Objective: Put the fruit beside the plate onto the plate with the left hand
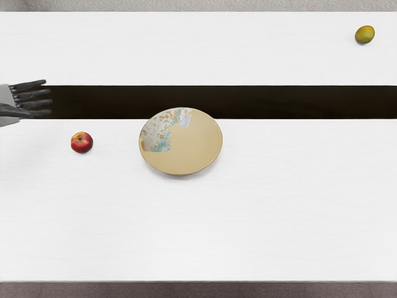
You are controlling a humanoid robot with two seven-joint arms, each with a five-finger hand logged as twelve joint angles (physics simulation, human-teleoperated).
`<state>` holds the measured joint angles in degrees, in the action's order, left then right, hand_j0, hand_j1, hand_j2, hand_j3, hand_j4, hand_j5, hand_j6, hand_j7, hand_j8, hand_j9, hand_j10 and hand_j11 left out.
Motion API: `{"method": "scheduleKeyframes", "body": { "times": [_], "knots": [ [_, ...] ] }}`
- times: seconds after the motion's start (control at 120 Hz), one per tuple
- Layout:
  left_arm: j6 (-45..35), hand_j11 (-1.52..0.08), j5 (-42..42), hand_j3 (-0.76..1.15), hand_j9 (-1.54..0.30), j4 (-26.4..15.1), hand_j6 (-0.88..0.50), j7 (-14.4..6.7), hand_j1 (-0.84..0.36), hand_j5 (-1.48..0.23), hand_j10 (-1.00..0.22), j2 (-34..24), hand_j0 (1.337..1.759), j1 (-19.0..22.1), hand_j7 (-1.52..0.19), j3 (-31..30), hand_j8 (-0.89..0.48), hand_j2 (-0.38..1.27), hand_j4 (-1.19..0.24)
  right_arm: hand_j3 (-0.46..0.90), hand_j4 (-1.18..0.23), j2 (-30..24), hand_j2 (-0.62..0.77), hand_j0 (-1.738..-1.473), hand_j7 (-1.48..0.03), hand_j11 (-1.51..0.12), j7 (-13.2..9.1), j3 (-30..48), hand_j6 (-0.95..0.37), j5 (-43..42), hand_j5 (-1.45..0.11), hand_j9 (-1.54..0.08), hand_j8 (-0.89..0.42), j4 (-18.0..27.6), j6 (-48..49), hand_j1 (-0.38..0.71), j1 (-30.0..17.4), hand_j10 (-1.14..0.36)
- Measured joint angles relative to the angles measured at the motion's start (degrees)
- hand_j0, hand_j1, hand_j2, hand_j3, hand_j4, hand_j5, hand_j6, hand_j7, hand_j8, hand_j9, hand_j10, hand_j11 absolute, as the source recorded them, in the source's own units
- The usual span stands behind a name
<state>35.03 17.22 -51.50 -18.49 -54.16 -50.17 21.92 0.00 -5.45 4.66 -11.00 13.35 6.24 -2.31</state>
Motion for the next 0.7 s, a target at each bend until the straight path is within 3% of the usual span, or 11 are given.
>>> {"method": "scheduleKeyframes", "body": {
  "times": [0.167, 0.225, 0.292, 0.392, 0.508, 0.592, 0.7],
  "knots": [
    [0.0, 0.0, -2.1, 0.0, 0.0, 0.0, 0.01, -0.5, 0.35, 0.0, 0.0, 2.9, 1.658, -1.2, 0.0, 0.0, 0.0, 0.0, 0.0, 0.0, -0.02, 0.0, 0.0, -1.658, -0.02, -0.02, 0.0, 0.0, -0.02, 0.0, -0.02, -0.02, -0.02, -0.1, -0.1, -0.33, 0.0, -0.02],
    [0.0, 0.0, -7.2, 0.0, 0.0, 0.0, 0.0, -1.6, 0.35, 0.0, 0.0, 6.3, 1.658, -5.6, 0.0, 0.0, 0.0, 0.0, 0.0, 0.0, -0.02, 0.0, 0.0, -1.658, -0.02, -0.02, 0.0, 0.0, -0.02, 0.0, -0.02, -0.02, -0.02, -0.1, -0.1, -0.33, 0.0, -0.02],
    [0.0, 0.0, -13.4, 0.0, 0.0, -0.2, 0.0, -4.2, 0.35, 0.0, 0.0, 7.2, 1.658, -9.5, 0.0, 0.0, 0.0, 0.0, 0.0, 0.0, -0.02, 0.0, 0.0, -1.658, -0.02, -0.02, 0.0, 0.0, -0.02, 0.0, -0.02, -0.02, -0.02, -0.1, -0.2, -0.33, 0.0, -0.02],
    [0.0, -0.01, -22.7, 0.0, -0.01, -1.1, 0.0, -10.6, 0.34, -0.01, 0.0, 9.7, 1.658, -13.8, -0.01, 0.0, 0.0, 0.0, 0.0, 0.0, -0.02, 0.0, 0.0, -1.658, -0.02, -0.02, 0.0, 0.0, -0.02, 0.0, -0.02, -0.02, -0.02, -0.2, -0.2, -0.33, 0.0, -0.02],
    [-0.2, -0.01, -35.5, 0.0, -0.01, -11.2, -0.01, -14.6, 0.34, -0.01, -0.01, 9.6, 1.658, -14.2, -0.01, 0.1, -0.01, 0.0, -0.01, 0.0, -0.02, 0.0, 0.0, -1.658, -0.02, -0.02, 0.0, 0.0, -0.02, 0.0, -0.02, -0.02, -0.02, -0.2, -0.2, -0.33, 0.0, -0.02],
    [-5.7, -0.01, -42.3, 0.0, -0.01, -17.1, -0.01, -15.6, 0.34, -0.01, -0.01, 10.7, 1.658, -16.6, -0.01, 0.1, -0.01, 0.0, -0.01, 0.0, -0.02, 0.0, 0.0, -1.658, -0.02, -0.02, 0.0, 0.0, -0.02, 0.0, -0.02, -0.02, -0.02, -0.2, -0.2, -0.33, 0.0, -0.02],
    [-17.9, -0.01, -51.8, 0.0, -0.01, -20.4, -0.01, -16.2, 0.34, -0.01, -0.01, 14.6, 1.658, -17.1, -0.01, 0.0, -0.01, 0.0, -0.01, 0.0, -0.02, 0.0, 0.0, -1.658, -0.02, -0.02, 0.0, 0.0, -0.02, 0.0, -0.02, -0.02, -0.02, -0.2, -0.2, -0.33, -0.1, -0.02]
  ]
}}
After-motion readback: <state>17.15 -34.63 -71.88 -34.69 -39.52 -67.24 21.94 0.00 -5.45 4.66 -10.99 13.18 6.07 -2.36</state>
